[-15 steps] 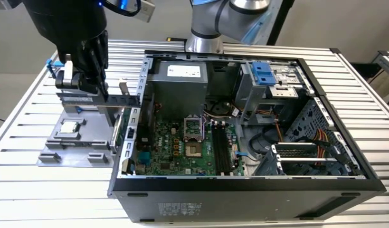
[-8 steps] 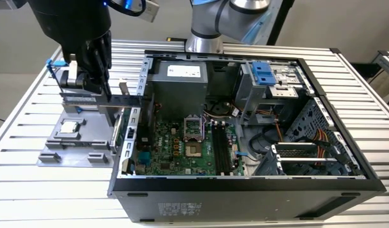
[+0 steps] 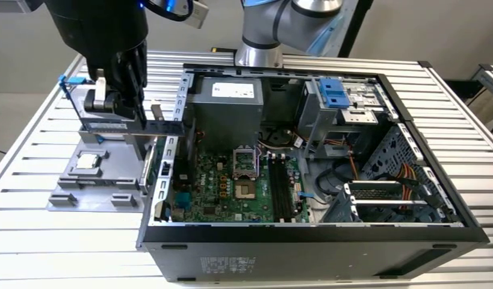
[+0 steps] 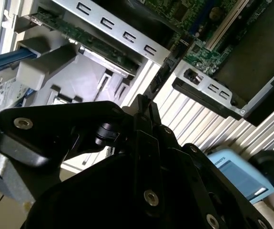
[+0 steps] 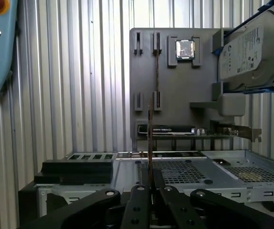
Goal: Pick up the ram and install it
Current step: 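Pick up the ram and move it above insertion slot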
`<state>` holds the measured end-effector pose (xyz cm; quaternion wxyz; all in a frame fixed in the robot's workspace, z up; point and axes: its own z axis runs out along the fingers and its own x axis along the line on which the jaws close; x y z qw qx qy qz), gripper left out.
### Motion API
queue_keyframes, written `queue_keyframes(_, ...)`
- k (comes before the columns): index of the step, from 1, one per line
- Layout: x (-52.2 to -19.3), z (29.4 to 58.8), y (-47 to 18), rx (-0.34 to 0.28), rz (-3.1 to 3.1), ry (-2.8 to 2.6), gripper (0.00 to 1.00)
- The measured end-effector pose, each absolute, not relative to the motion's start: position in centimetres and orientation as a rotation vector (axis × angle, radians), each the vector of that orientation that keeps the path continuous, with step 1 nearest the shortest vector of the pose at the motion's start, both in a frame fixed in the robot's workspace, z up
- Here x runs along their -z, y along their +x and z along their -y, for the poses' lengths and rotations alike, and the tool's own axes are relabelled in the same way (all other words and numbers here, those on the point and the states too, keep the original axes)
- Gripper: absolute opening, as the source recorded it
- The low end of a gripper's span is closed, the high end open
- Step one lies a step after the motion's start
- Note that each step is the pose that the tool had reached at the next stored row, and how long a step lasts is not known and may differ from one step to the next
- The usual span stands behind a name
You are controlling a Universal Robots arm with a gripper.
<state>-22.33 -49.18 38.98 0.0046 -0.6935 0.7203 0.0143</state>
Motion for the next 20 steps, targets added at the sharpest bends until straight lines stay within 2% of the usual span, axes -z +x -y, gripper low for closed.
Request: queue_keyframes(20,-39.0,49.2,-20.3,-0.045,-2.256,-2.172,0.00)
